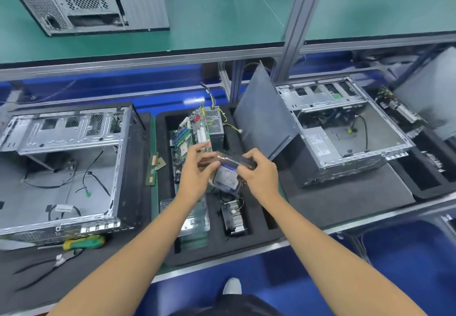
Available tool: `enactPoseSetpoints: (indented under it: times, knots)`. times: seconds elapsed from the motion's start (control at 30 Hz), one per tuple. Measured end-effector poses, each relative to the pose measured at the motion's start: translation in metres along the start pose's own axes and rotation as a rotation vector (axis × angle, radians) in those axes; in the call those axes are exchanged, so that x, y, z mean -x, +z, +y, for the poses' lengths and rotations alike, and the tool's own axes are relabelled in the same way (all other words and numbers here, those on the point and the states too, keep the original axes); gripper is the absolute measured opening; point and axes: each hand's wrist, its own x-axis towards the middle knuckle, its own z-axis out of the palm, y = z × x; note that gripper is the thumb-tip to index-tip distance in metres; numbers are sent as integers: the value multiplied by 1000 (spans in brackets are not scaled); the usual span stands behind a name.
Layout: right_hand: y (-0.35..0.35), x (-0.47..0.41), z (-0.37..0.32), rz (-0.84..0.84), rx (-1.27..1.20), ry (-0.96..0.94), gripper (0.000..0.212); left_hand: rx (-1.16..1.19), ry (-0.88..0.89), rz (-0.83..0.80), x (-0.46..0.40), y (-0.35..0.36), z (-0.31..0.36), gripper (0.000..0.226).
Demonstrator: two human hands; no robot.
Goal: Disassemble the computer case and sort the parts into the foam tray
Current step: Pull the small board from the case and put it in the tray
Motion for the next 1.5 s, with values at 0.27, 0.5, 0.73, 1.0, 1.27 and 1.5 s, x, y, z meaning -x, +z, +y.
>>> enactPoseSetpoints:
  times: [0.27,0.5,0.73,1.0,1.27,1.5]
  knots:
    - [19,-8,20,111,-723,674,7,546,-570,-72,29,3,-32,59]
    - [30,5,41,-270,-737,898,28,103,-130,118,27,29,10,51]
    - [30,0,28,-304,-871,914,48,3,78,-16,39,39,14,50]
    - [14,-6,47,26,-567,426,46,-197,-29,20,32,8,-23,40]
    - [8,-1,42,-15,-157,-116,37,-11,-370,22,12,21,-53,52]
    - [-6,8,60,234,-183,-74,32,36,-289,-173,0,52,-35,90]
